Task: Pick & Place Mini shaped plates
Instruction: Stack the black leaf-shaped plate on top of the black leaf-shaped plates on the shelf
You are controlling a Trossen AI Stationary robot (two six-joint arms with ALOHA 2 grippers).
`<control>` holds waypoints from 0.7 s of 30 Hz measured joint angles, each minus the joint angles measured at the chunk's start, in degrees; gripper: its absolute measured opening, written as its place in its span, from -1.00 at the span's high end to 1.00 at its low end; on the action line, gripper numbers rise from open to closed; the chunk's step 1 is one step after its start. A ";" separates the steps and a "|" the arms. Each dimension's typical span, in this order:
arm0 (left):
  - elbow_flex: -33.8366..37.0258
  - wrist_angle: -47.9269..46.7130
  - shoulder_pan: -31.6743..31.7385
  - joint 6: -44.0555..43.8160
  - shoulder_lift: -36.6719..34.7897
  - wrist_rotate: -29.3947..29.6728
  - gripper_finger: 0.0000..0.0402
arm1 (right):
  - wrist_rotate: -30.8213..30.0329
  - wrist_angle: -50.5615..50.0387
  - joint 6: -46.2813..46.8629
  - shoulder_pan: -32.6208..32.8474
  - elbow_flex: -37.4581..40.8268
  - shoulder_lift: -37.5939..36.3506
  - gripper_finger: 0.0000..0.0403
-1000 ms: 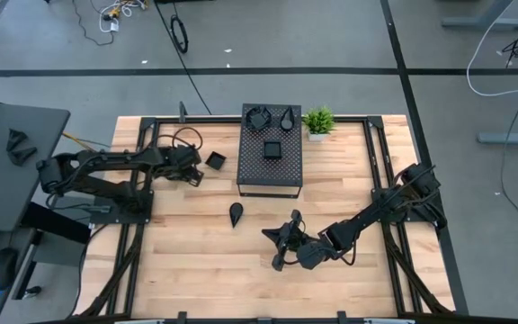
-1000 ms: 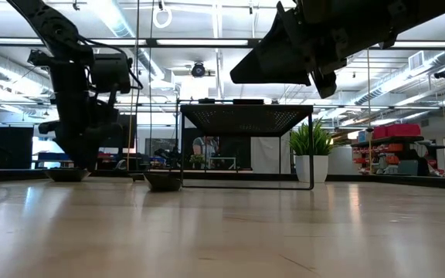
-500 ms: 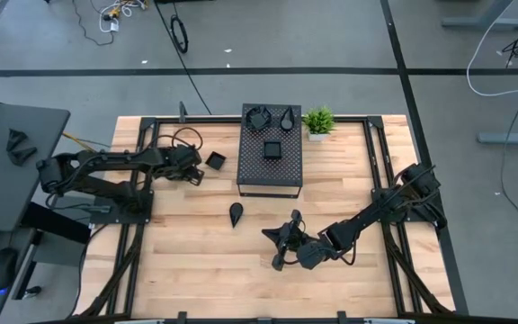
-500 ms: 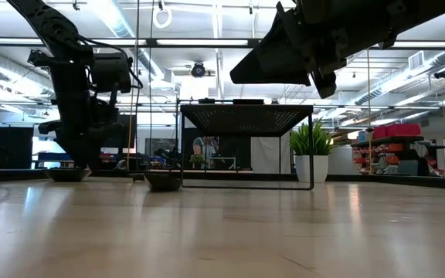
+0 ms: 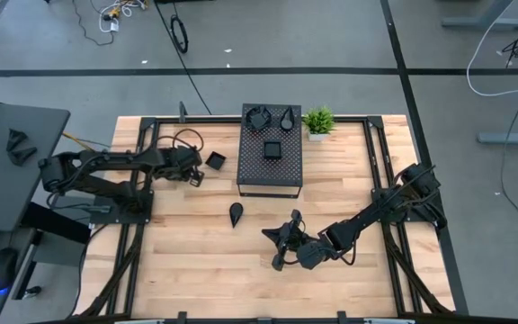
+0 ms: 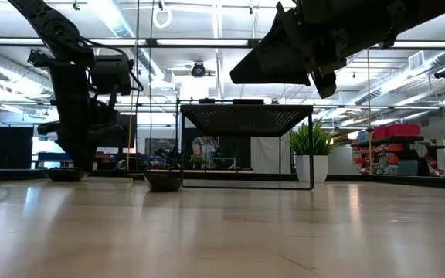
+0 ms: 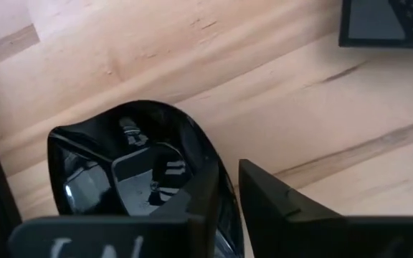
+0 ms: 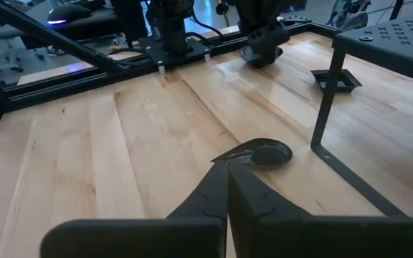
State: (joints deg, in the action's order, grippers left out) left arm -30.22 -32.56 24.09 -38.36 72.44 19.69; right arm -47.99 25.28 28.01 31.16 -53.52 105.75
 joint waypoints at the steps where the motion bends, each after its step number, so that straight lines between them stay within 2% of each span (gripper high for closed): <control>1: 0.00 0.02 -0.17 0.00 0.00 0.03 0.71 | 0.00 0.00 0.00 0.00 0.00 0.00 0.98; 5: 0.00 -0.09 -1.19 0.33 0.00 0.21 0.79 | 0.00 0.00 0.00 0.00 0.00 0.00 0.98; 9: 0.00 -0.77 -3.03 1.06 0.00 1.55 0.96 | 0.00 0.00 0.00 0.00 0.00 0.00 0.98; 11: 0.00 -1.04 -4.60 1.34 -0.02 1.21 0.97 | 0.00 0.00 0.00 0.00 0.00 0.00 0.98; 15: -0.07 -2.73 -9.43 -0.18 -0.07 1.31 0.98 | 0.00 0.00 0.00 0.00 0.00 0.00 0.98; 21: -5.11 -13.01 -18.14 -5.03 -0.07 5.36 0.98 | 0.00 0.00 0.00 0.00 0.00 0.00 0.98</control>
State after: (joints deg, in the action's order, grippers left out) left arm -35.32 -45.56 5.94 -43.39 72.38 25.05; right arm -47.99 25.28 28.01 31.16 -53.52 105.75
